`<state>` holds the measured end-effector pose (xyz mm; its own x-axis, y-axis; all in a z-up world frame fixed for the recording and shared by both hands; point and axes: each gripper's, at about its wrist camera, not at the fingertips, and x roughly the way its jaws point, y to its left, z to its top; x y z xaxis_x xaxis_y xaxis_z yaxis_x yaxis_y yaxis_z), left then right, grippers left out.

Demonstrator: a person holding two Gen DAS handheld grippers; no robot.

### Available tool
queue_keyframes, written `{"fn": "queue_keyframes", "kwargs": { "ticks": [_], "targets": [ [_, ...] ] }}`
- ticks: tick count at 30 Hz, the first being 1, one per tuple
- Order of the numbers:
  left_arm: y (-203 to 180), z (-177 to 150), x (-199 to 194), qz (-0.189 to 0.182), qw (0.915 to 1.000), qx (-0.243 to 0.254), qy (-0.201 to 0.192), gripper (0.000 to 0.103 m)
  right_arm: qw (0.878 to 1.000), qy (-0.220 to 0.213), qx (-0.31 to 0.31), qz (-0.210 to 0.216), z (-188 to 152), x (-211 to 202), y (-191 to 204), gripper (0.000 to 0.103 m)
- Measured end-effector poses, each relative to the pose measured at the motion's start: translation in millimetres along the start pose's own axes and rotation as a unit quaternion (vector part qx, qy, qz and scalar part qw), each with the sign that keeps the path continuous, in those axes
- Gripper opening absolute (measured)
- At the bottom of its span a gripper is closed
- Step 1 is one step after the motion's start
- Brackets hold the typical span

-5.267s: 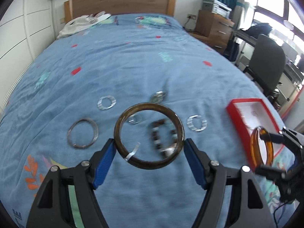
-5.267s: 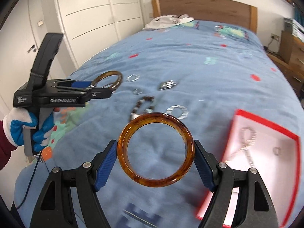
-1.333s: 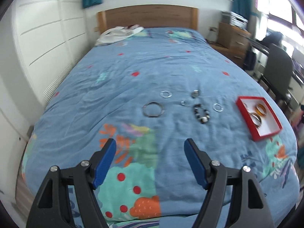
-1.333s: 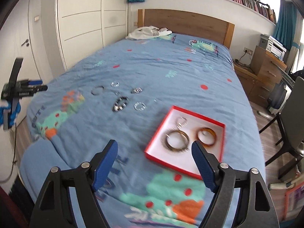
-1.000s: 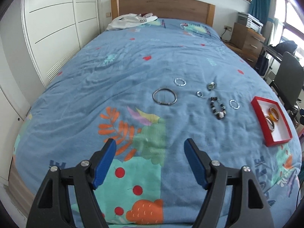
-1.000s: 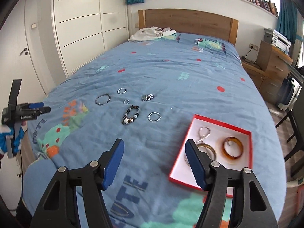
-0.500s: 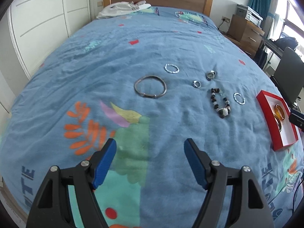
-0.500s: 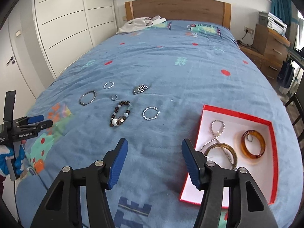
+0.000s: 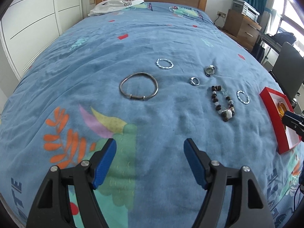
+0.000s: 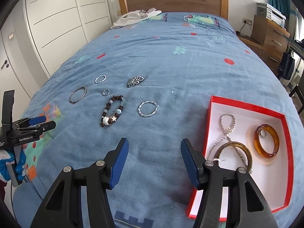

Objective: Organize jewelry
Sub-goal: 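Withdraw both tools from the box toward the remaining rings and bracelet, then grasp the small silver ring with the left tool while the right tool grasps the twisted silver hoop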

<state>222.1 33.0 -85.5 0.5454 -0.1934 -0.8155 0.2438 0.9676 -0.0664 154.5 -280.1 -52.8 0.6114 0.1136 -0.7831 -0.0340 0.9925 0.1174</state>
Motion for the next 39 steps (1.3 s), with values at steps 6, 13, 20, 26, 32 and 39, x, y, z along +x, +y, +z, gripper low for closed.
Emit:
{"fn": "queue_keyframes", "kwargs": {
  "ticks": [6, 13, 20, 26, 32, 39],
  "targets": [
    [-10, 14, 13, -0.018, 0.9998, 0.012, -0.006, 0.071, 1.0, 0.005, -0.001, 0.004, 5, 16, 5, 0.055],
    [-27, 40, 38, -0.045, 0.9986, 0.028, -0.008, 0.071, 1.0, 0.013, -0.006, 0.012, 18, 38, 13, 0.054],
    [-41, 73, 72, -0.074, 0.997, 0.02, -0.003, 0.07, 0.999, 0.032, -0.019, 0.014, 36, 72, 19, 0.054],
    [-55, 88, 93, -0.1, 0.9947, 0.026, 0.006, 0.068, 0.998, 0.048, -0.024, 0.014, 44, 96, 15, 0.054],
    [-70, 96, 116, -0.102, 0.9938, 0.04, 0.02, 0.053, 0.998, 0.056, -0.026, 0.019, 52, 113, 9, 0.051],
    [-80, 97, 124, -0.097, 0.9925, 0.07, 0.022, 0.019, 0.997, 0.066, -0.03, 0.023, 54, 126, 7, 0.043]
  ]
}}
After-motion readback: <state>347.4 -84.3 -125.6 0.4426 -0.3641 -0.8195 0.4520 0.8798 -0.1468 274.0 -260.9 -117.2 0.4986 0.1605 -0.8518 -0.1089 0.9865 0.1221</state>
